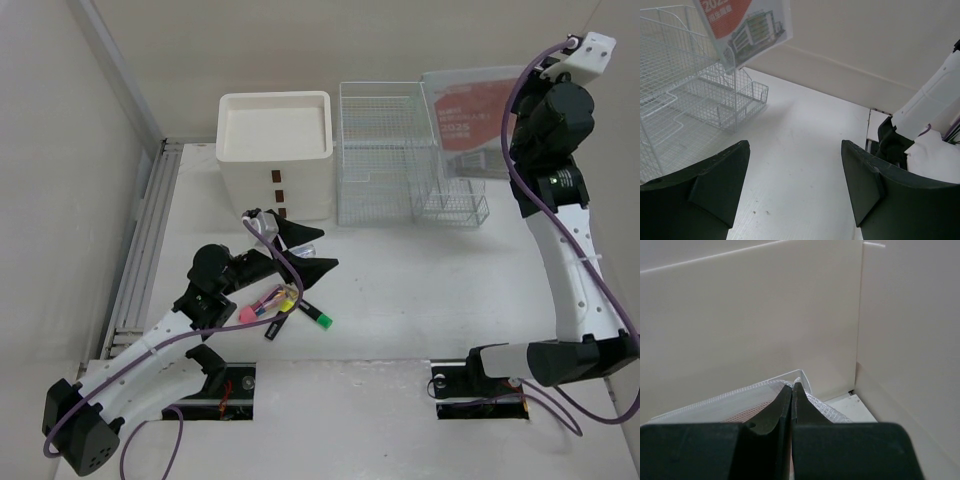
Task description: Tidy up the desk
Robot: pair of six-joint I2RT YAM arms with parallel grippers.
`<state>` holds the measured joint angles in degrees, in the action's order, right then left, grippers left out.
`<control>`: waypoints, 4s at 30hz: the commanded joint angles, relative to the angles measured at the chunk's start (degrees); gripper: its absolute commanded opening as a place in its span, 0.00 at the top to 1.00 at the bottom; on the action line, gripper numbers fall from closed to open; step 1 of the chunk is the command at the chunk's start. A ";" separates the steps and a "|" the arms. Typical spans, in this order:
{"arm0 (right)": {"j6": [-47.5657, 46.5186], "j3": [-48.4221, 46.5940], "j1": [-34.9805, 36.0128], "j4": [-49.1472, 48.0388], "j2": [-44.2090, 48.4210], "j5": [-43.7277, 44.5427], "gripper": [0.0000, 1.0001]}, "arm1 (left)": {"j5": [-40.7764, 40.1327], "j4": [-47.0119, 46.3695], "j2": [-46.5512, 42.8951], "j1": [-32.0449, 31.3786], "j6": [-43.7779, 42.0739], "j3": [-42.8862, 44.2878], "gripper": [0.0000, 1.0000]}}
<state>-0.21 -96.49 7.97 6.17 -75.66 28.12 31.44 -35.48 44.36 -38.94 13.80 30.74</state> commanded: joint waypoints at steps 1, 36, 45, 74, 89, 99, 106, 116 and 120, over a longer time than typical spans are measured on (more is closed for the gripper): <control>3.19 0.77 1.00 -9.24 -0.10 3.51 1.00 | 0.99 -2.13 -1.64 -0.26 0.26 0.64 0.29; 16.82 7.19 0.56 -13.12 -1.86 5.98 1.00 | 1.52 -2.13 -0.07 -0.26 0.26 0.11 0.28; 20.07 7.81 0.56 -12.59 -1.16 4.22 1.00 | 0.20 -1.08 -0.67 -0.26 0.26 0.64 0.28; 29.12 15.71 0.56 -8.99 7.80 -9.65 1.00 | -2.00 2.88 -2.35 -0.26 -1.84 0.64 0.28; 24.82 11.59 0.56 -8.99 4.73 -6.05 1.00 | -2.00 2.35 -1.64 -0.26 -1.85 1.16 0.28; 30.52 13.96 1.88 -8.99 4.73 -13.35 1.00 | -2.00 2.88 -2.17 -0.26 -1.85 1.16 0.28; 32.90 15.72 1.88 -7.32 5.87 -17.74 1.00 | -2.00 2.88 -2.17 -0.26 -2.38 1.16 0.28; 35.36 16.33 1.88 -6.26 6.93 -21.08 1.00 | -2.00 2.88 -2.17 -0.26 -2.38 1.16 0.28; 36.15 14.23 1.88 -6.26 5.79 -21.62 1.00 | -1.47 2.88 -2.17 -0.26 -2.38 1.16 0.28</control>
<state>33.50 -79.75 9.08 3.44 -71.16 9.17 29.47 -30.46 43.31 -38.94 12.21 30.72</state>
